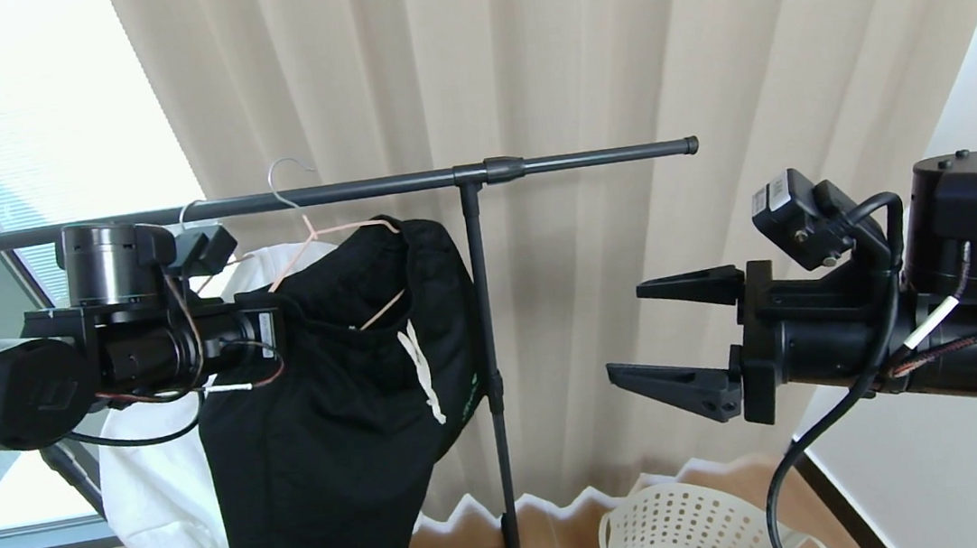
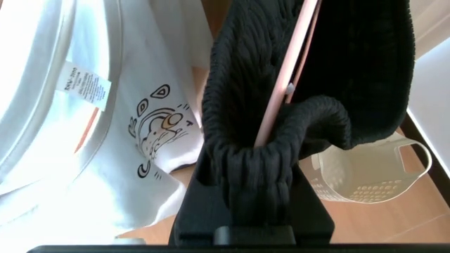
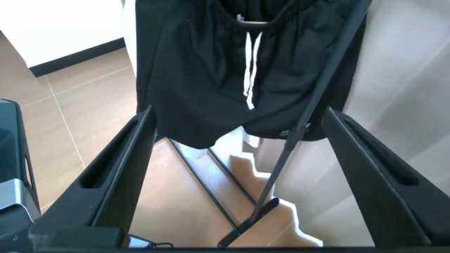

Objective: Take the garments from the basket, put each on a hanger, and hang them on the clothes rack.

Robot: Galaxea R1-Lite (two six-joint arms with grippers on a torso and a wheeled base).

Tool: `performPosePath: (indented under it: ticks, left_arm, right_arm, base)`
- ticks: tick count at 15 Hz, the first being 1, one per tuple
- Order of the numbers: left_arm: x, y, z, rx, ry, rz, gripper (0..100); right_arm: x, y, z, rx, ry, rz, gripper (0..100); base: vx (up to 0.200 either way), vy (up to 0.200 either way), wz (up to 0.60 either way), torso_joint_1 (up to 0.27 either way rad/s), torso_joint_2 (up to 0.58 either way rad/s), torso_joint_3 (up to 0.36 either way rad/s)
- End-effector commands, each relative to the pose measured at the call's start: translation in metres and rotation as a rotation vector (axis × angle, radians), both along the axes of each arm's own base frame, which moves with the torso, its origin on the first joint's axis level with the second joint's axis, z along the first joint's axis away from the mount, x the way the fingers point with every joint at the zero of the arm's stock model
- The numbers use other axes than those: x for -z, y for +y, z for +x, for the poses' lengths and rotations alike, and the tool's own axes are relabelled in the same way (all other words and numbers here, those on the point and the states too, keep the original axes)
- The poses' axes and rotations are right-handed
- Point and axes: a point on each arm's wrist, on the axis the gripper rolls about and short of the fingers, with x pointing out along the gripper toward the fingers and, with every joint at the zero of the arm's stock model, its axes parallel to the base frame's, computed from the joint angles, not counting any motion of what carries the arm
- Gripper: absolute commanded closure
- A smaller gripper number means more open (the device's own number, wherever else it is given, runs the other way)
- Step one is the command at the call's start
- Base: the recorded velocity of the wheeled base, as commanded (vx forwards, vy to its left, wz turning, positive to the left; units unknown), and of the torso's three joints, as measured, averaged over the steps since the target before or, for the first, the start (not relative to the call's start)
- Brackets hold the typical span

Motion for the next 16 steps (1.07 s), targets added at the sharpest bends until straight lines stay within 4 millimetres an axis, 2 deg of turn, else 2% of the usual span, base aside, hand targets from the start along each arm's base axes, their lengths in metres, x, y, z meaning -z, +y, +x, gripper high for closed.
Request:
performPosePath:
  ticks: [1, 8, 16]
  left_arm:
    - [0.008, -0.002, 0.015, -0.011, 0.017, -0.012, 100]
    - [0.018, -0.004, 0.038, -0.035, 0.024, -0.013, 100]
    - [0.030, -0.005, 0.037, -0.038, 0.060, -0.002, 100]
  right_arm:
    - [0.000, 0.001, 0.001, -0.001, -0.001, -0.002, 0]
    - [0.002, 0.001, 0.000, -0.002, -0.037, -0.033, 0]
    - [0.004, 0.002, 0.003, 0.001, -0.029, -0.037, 0]
  base:
    - [0.000, 0.000, 0.00, 0.000, 0.00, 0.000]
    - [0.000, 0.000, 0.00, 0.000, 0.00, 0.000]
    - [0.000, 0.000, 0.00, 0.000, 0.00, 0.000]
